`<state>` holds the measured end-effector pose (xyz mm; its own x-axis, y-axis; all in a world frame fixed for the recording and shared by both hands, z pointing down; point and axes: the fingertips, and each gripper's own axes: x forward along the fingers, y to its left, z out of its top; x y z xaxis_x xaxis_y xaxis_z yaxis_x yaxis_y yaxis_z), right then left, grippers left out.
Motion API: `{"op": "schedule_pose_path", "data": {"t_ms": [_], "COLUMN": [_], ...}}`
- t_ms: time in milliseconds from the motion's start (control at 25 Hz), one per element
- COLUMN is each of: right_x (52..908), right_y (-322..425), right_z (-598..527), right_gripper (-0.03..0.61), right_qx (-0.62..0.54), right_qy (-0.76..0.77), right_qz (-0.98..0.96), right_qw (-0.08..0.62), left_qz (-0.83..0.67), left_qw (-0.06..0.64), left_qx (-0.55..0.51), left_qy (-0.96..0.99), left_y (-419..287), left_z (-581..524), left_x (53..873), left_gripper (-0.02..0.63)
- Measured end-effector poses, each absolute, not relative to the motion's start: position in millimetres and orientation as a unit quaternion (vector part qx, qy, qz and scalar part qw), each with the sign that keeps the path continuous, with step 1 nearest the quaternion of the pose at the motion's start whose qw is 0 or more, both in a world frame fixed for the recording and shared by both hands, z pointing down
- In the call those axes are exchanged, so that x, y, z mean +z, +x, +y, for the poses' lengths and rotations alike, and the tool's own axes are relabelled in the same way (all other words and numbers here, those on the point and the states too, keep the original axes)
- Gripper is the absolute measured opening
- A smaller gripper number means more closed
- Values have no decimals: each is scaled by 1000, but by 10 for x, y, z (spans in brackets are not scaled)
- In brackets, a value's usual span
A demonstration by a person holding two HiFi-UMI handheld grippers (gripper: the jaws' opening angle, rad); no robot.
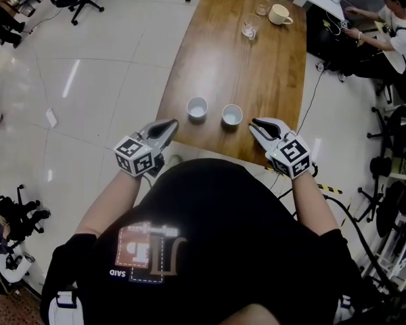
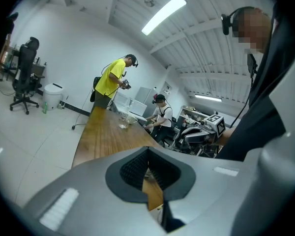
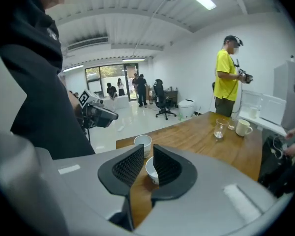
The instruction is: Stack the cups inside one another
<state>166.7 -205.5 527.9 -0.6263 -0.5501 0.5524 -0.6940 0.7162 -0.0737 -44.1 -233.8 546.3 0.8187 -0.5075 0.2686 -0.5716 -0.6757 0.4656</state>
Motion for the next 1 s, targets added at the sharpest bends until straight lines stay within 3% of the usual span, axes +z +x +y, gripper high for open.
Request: {"op": "schedule_pose_path", "data": {"t_ms": [320, 600, 880, 1000], "right_x": [5637, 6415, 6805, 6833], "right_y": [558, 116, -13, -25], "right_z": [-2303, -2501, -2441, -2428], "right_gripper": [106, 115, 109, 62], "right_qx": [11, -45, -67, -68], "right_qy": [196, 129, 91, 89], "right_qz": [-893, -831, -790, -788], "right_qw": [406, 540, 603, 605], "left_qz": [-336, -360, -382, -383], "left_qw": [288, 302, 310, 311], "left_qx": [40, 33, 34, 35], "left_qy": [896, 882, 870, 869], "left_y": [-924, -1314, -1615, -1648], "left_z": [-2280, -2179, -2115, -2099], "left_x": [5546, 5631, 5681, 5692], "left_gripper": [2, 2, 2, 2]}}
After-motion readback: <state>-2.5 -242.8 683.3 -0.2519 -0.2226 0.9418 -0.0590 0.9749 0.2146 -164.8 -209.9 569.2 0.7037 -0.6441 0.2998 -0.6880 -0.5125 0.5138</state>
